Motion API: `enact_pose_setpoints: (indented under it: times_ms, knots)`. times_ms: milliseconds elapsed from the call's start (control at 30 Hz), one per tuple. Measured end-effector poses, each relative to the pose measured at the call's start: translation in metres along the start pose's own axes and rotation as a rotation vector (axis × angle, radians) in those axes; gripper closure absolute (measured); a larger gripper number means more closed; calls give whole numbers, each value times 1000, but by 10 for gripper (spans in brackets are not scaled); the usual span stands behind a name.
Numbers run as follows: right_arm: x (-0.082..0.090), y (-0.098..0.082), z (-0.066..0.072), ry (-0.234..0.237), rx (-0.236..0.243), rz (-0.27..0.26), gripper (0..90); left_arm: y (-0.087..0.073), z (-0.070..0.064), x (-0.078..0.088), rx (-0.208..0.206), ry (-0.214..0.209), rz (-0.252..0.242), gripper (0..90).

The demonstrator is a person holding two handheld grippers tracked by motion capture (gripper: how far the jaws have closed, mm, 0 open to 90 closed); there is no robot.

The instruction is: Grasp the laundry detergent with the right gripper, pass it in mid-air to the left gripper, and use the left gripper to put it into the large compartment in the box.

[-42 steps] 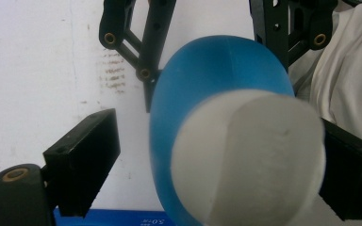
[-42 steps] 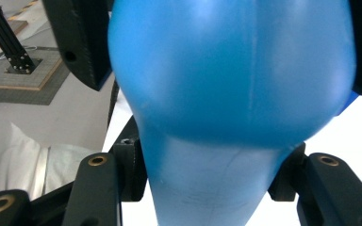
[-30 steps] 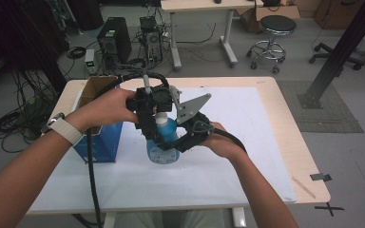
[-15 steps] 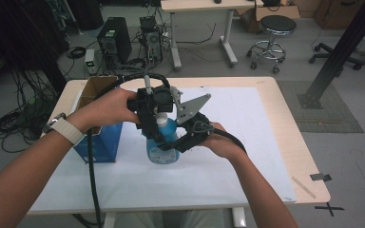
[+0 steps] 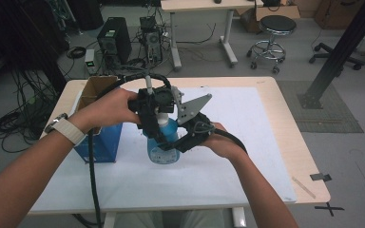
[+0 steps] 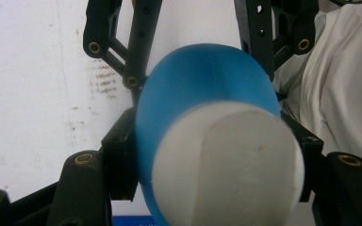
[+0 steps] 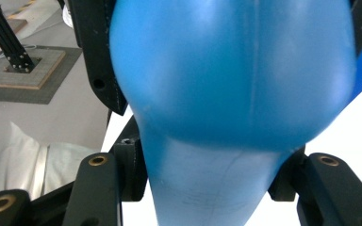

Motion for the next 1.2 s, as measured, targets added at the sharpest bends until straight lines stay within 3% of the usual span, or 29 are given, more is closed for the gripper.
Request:
enact_pose_setpoints:
  times_ms: [367,533,600,667,700,733,767,867,967,1067,1100,1200]
  knots:
    - [1,0,1,-3,12,3,450,1,-1,0,-3,5,1,382]
    - [2,-1,1,9,-1,-3,431,1,-2,1,17,-4,2,382]
    - [5,-3,0,27,-36,5,271,0,-2,1,28,3,9,382]
    - [14,-11,-3,27,-93,47,176,-1,-2,2,42,14,8,382]
    - [14,-11,-3,27,-93,47,176,-2,-2,3,49,17,5,382]
    - [24,-15,-4,0,-115,54,118,-3,-2,5,63,18,3,382]
    - [24,-15,-4,0,-115,54,118,-4,-1,6,69,20,-3,382]
    - [43,-22,-9,-75,-150,115,68,-7,1,11,95,33,11,381]
    - [64,-26,-13,-134,-190,136,14,-9,3,17,136,53,6,381]
    - [87,-33,-17,-172,-228,182,21,-12,6,29,197,84,4,381]
    - [87,-33,-17,-172,-228,182,21,-12,6,29,197,84,4,381]
    - [101,-40,-20,-194,-252,245,21,-14,11,40,266,113,-4,381]
Point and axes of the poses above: each handheld gripper's, and its own axes: x roughly backward along the jaws, y roughly out of its top, z roughly to its left, the point moved 3 cm from there along -x, roughly forward along the jaws, and after that the axes turned 4 degrees about x, right-handed, at the moved point
